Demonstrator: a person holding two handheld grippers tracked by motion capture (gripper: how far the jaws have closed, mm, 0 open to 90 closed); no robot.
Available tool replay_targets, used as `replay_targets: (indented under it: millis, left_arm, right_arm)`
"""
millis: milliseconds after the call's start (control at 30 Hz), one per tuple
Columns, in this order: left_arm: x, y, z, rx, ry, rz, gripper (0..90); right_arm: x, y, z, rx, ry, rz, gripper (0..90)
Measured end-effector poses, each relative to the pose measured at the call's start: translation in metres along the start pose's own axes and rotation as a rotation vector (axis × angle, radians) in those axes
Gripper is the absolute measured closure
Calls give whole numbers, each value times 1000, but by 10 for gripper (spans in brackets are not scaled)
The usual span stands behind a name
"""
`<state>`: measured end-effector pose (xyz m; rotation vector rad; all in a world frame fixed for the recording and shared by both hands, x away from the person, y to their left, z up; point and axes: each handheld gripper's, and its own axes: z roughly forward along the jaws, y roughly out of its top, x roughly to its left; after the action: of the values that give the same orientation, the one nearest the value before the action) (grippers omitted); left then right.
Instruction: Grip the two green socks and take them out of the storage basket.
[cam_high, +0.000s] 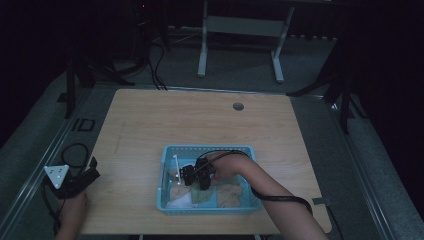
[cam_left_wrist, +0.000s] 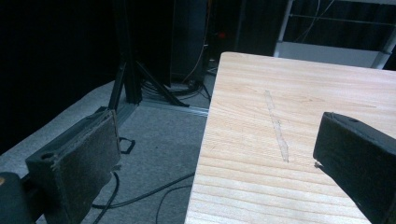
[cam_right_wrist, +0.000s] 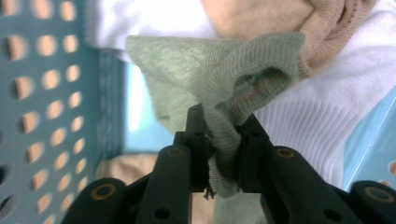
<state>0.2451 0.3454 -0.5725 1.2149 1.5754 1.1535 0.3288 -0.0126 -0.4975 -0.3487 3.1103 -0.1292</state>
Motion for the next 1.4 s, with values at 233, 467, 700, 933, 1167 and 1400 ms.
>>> replay_targets:
  millis: [233,467,700,933,1167,1400]
  left_arm:
    - [0,0,0,0,3,-1,7]
    - [0,0,0,1,3,1,7]
    - [0,0,0,1,5,0,7]
    - [0,0,0,2,5,0,7]
    - [0,0,0,3,6,2,7]
    - [0,0,0,3,7,4,7]
  right_arm:
    - [3,-4,-22,-45,-4,33,804]
    - [6,-13,-46,-75,-28,40,805]
    - [8,-27,-69,-98,-37,55,805]
    - [10,-44,-87,-115,-64,79,805]
    - [13,-67,-99,-125,-72,111,804]
    - [15,-94,-107,-138,-91,145,804]
